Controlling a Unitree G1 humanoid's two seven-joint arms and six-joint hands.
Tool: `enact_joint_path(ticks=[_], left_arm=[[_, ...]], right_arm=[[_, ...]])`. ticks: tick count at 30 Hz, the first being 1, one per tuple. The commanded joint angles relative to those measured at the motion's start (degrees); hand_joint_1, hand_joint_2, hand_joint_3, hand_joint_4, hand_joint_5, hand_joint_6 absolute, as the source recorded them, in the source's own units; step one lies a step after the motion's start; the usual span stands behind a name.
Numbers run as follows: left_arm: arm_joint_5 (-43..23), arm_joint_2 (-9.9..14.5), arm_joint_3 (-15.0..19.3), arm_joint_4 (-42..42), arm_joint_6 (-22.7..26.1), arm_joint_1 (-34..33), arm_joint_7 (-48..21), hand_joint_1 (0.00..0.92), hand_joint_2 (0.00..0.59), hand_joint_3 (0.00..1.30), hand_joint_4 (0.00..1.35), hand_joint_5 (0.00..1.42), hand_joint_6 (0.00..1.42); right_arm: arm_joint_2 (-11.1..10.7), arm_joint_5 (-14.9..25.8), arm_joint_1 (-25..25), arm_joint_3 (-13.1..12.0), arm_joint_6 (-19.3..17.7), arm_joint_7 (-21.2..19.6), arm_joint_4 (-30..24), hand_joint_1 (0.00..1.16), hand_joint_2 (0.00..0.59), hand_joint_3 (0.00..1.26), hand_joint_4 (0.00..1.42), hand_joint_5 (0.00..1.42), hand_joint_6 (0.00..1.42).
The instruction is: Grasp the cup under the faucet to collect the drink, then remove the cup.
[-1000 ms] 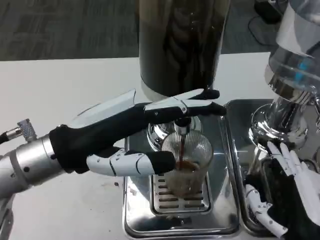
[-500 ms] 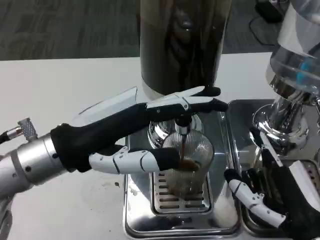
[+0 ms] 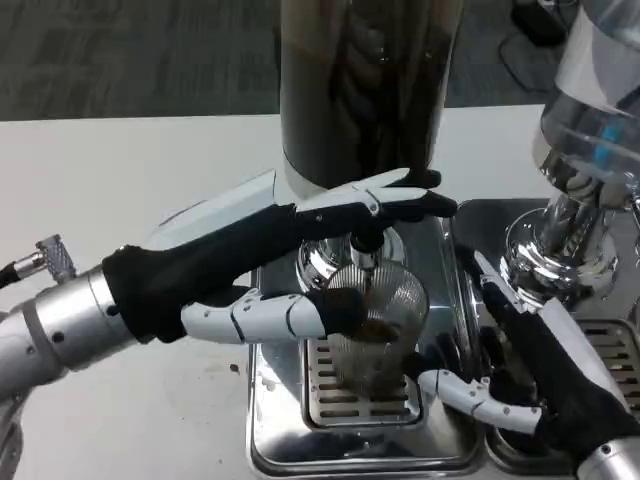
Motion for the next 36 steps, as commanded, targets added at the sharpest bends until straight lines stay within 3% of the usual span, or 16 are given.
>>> enact_joint_path(ticks=[1, 25, 36], left_arm=[[0.17, 1.08, -0.39, -1.51, 0.6, 1.17, -0.65, 0.0, 0.194, 0.15, 0.0, 0.13, 0.01], [0.21, 1.87, 0.61, -2.22, 1.36, 2.65, 0.71, 0.0, 0.195, 0.16, 0.0, 0.13, 0.01], [2.01, 1.03, 3.54, -2.63, 0.37, 4.26, 5.28, 0.0, 0.196, 0.16, 0.0, 0.12, 0.0]], right_arm=[[0.04, -0.58, -0.91, 0.68, 0.93, 0.58, -0.37, 0.66, 0.157, 0.0, 0.0, 0.0, 0.0], [2.46, -0.85, -4.88, 3.6, -0.28, -0.15, 5.02, 0.68, 0.148, 0.0, 0.0, 0.0, 0.0], [2.28, -0.12, -6.44, 3.8, -1.18, 0.29, 6.74, 0.67, 0.152, 0.0, 0.0, 0.0, 0.0]])
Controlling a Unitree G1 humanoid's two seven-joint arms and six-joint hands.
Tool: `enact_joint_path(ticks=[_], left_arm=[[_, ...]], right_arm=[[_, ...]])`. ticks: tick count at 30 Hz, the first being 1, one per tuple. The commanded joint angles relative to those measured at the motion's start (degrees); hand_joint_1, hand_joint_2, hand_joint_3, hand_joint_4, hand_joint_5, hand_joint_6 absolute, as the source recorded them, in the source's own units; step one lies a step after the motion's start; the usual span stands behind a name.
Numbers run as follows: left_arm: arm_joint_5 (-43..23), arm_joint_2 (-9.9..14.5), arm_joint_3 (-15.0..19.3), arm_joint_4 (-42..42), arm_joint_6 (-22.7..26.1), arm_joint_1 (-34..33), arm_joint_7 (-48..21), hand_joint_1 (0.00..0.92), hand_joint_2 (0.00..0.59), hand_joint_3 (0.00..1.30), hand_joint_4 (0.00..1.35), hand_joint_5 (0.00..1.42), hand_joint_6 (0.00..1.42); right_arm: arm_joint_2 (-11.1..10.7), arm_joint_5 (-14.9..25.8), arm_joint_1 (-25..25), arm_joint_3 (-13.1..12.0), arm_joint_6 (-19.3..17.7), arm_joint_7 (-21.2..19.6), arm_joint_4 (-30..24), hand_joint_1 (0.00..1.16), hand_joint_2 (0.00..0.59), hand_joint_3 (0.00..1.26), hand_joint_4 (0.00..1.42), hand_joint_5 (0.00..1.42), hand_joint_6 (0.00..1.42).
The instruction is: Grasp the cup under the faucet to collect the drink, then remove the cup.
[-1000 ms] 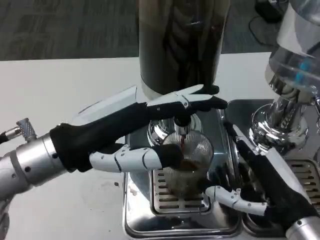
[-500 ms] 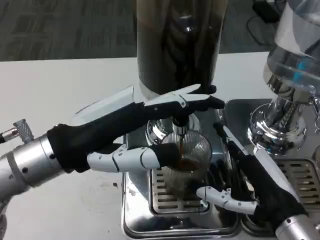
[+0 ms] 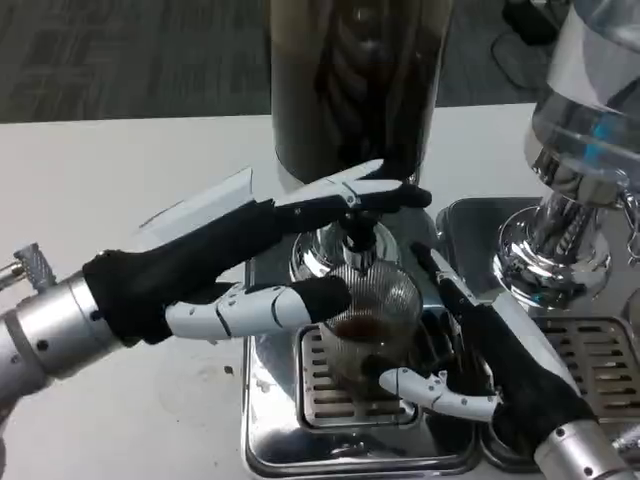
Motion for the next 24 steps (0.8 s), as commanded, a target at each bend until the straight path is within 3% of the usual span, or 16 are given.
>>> enact_joint_path(ticks=[1, 8, 15, 24], left_arm=[[1.01, -0.21, 2.51, -0.85, -1.04, 1.73, 2.65, 0.0, 0.195, 0.15, 0.0, 0.1, 0.0], [2.11, -1.95, 8.84, 0.44, -3.54, 4.91, 9.37, 0.0, 0.191, 0.09, 0.0, 0.0, 0.0], [4.6, -5.5, 17.02, -0.25, -5.43, 13.96, 18.55, 0.0, 0.209, 0.06, 0.0, 0.0, 0.0], [6.24, -8.12, 20.26, 0.05, -6.92, 22.47, 23.16, 0.0, 0.222, 0.07, 0.0, 0.0, 0.0]], right_arm=[[0.03, 0.67, -0.68, 0.0, -1.2, 0.14, 0.73, 0.67, 0.152, 0.0, 0.0, 0.0, 0.0], [0.36, 1.03, -1.0, -0.05, -1.57, -0.31, 1.49, 0.66, 0.154, 0.0, 0.0, 0.0, 0.0], [0.86, 1.46, -1.56, 0.35, -2.4, -0.14, 2.54, 0.67, 0.154, 0.0, 0.0, 0.0, 0.0], [1.65, 1.83, -2.01, 0.43, -4.25, -0.4, 4.41, 0.7, 0.147, 0.0, 0.0, 0.0, 0.02]])
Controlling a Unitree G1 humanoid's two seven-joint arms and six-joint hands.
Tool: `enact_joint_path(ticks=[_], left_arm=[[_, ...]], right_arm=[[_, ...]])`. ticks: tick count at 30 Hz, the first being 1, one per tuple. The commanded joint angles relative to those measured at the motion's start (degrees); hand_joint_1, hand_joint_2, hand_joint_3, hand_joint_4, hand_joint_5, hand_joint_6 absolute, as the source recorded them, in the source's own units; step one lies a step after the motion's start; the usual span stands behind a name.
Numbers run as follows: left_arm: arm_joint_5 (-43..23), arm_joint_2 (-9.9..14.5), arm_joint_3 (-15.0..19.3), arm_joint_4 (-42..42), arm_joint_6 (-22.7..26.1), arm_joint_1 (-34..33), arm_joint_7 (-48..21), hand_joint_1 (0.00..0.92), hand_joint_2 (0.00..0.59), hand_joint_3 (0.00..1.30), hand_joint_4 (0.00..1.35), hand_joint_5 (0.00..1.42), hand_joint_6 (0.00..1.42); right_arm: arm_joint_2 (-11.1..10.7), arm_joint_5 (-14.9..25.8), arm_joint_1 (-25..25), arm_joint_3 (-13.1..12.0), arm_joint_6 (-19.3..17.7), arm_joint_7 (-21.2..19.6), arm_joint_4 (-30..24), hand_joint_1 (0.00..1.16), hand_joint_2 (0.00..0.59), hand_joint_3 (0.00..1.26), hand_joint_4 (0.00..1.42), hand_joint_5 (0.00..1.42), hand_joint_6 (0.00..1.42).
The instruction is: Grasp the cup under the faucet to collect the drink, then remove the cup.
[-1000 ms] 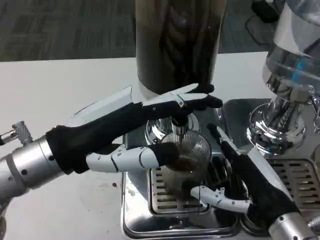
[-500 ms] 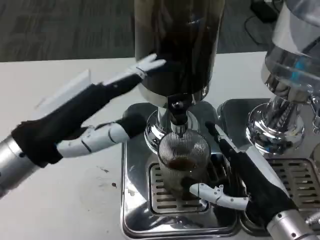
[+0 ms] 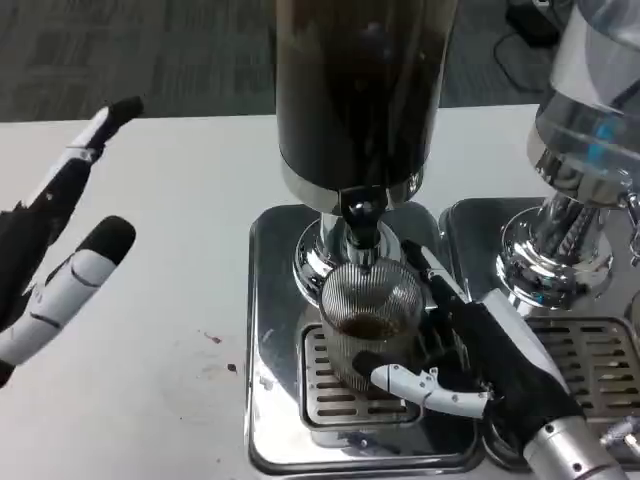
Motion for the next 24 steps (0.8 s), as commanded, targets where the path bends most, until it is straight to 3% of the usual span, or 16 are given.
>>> enact_joint_path(ticks=[1, 10, 15, 24], left_arm=[[1.54, -1.32, 1.74, 0.25, -1.78, 3.8, 2.54, 0.0, 0.222, 0.07, 0.0, 0.0, 0.0], [2.81, -3.03, 2.7, 7.79, -5.36, 7.26, 5.32, 0.0, 0.222, 0.09, 0.0, 0.0, 0.0], [4.43, -2.55, 2.22, 14.1, -8.47, 7.75, 5.81, 0.0, 0.217, 0.11, 0.0, 0.0, 0.0], [5.56, -2.05, 1.11, 20.12, -9.34, 7.3, 6.34, 0.0, 0.216, 0.13, 0.0, 0.01, 0.0]], right_arm=[[0.52, 0.56, -0.47, 0.14, -2.02, -0.51, 1.34, 0.7, 0.147, 0.0, 0.0, 0.0, 0.03], [2.4, 0.92, -1.14, 0.58, -5.81, -1.91, 5.33, 0.76, 0.14, 0.0, 0.0, 0.0, 0.11], [3.35, 1.01, -1.29, 0.82, -6.73, -2.13, 6.38, 0.76, 0.13, 0.0, 0.0, 0.0, 0.12], [4.91, 1.61, -2.58, 1.12, -9.3, -3.5, 9.68, 0.79, 0.126, 0.0, 0.0, 0.02, 0.26]])
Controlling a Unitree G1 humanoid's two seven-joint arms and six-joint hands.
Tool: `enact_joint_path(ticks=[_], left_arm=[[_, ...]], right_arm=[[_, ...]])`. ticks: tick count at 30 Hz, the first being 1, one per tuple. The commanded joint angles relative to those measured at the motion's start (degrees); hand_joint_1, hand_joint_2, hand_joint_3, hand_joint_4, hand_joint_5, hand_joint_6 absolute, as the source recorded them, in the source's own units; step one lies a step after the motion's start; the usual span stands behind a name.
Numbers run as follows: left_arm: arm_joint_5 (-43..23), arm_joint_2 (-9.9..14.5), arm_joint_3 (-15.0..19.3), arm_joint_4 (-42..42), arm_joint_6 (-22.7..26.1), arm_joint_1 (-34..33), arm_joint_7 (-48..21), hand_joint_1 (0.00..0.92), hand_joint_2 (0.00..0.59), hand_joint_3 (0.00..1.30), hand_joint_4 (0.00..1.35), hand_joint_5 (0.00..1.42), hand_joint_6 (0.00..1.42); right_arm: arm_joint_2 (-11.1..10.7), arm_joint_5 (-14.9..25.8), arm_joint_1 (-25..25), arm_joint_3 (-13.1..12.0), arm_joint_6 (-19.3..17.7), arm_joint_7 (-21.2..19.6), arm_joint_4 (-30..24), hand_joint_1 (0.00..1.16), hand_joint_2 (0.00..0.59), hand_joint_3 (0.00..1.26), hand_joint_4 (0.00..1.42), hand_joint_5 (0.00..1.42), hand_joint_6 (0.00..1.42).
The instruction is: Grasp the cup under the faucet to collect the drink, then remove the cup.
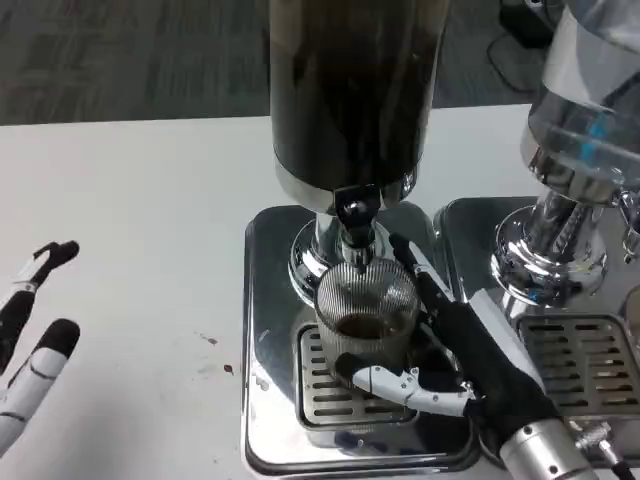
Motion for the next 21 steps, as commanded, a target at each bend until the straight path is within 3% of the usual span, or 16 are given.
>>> enact_joint_path(ticks=[1, 15, 21], left_arm=[[0.82, 0.63, -0.63, 1.73, -1.01, -0.24, 0.7, 0.0, 0.216, 0.13, 0.0, 0.01, 0.0], [-0.35, 0.68, -0.18, 2.14, -0.32, -0.57, 0.77, 0.0, 0.217, 0.18, 0.0, 0.03, 0.0], [-0.46, 0.24, -0.46, 1.71, -0.08, -0.09, 0.91, 0.0, 0.22, 0.2, 0.0, 0.04, 0.0]], right_arm=[[0.95, 0.91, -0.81, 0.45, -2.37, -0.61, 2.32, 0.79, 0.126, 0.0, 0.0, 0.04, 0.27], [1.85, 2.84, -2.62, 0.61, -3.77, -0.47, 6.18, 0.83, 0.119, 0.0, 0.08, 0.2, 0.42], [2.0, 3.04, -3.62, 0.73, -4.32, -0.47, 7.52, 0.85, 0.13, 0.04, 0.2, 0.32, 0.51]])
